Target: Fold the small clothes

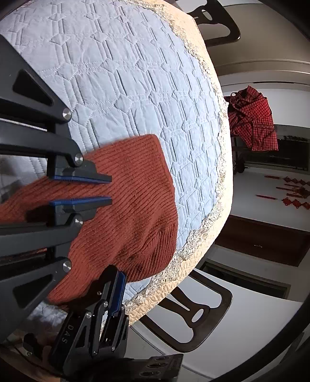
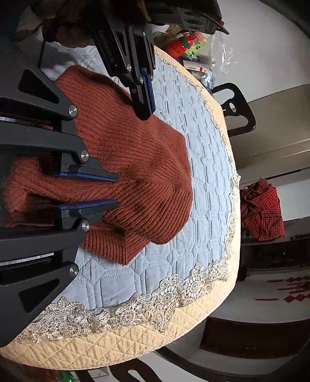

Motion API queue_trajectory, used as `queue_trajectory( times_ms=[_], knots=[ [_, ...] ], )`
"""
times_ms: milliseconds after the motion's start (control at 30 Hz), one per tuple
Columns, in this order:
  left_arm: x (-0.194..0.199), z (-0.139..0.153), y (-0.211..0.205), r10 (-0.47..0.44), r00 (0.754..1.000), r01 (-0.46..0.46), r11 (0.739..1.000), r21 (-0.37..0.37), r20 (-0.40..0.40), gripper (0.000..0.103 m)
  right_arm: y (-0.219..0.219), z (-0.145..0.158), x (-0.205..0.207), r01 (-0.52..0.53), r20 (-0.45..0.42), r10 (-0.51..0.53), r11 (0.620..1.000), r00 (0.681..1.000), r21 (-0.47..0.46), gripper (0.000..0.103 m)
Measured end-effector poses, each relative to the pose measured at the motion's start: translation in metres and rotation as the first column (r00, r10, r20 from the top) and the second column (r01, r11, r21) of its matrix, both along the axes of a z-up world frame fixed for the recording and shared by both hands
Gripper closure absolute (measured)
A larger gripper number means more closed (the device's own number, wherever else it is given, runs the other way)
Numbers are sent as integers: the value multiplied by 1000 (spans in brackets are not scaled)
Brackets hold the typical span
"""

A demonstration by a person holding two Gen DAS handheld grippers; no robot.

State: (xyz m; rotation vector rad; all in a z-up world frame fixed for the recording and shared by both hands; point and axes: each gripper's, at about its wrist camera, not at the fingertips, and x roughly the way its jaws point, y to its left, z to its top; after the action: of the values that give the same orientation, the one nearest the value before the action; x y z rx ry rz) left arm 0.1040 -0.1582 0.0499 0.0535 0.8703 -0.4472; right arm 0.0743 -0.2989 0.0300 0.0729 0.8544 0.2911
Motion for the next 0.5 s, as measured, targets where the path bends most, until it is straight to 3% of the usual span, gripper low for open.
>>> queue_trajectory(
  times_ms=[133,167,200,267,500],
  knots=[
    [-8,7,17,20,1000,-20,1000,-17,4,83,-12,5,-8,4,-6,-4,998,1000,56,84],
    [-9,8,23,32,999,-32,999,-21,3,83,-18,5,-10,12,-8,-11,997,1000,75,78],
    [-9,7,29,46,999,-46,999,-29,-2,82,-24,6,-12,27,-14,-25,996,1000,87,62],
    [-9,4,40,73,997,-74,996,-53,-27,79,-32,4,-14,53,-27,-50,994,998,100,44],
    [-6,-10,43,69,992,-83,988,-133,-104,76,-48,-7,-7,75,-88,-57,973,995,219,44]
  ],
)
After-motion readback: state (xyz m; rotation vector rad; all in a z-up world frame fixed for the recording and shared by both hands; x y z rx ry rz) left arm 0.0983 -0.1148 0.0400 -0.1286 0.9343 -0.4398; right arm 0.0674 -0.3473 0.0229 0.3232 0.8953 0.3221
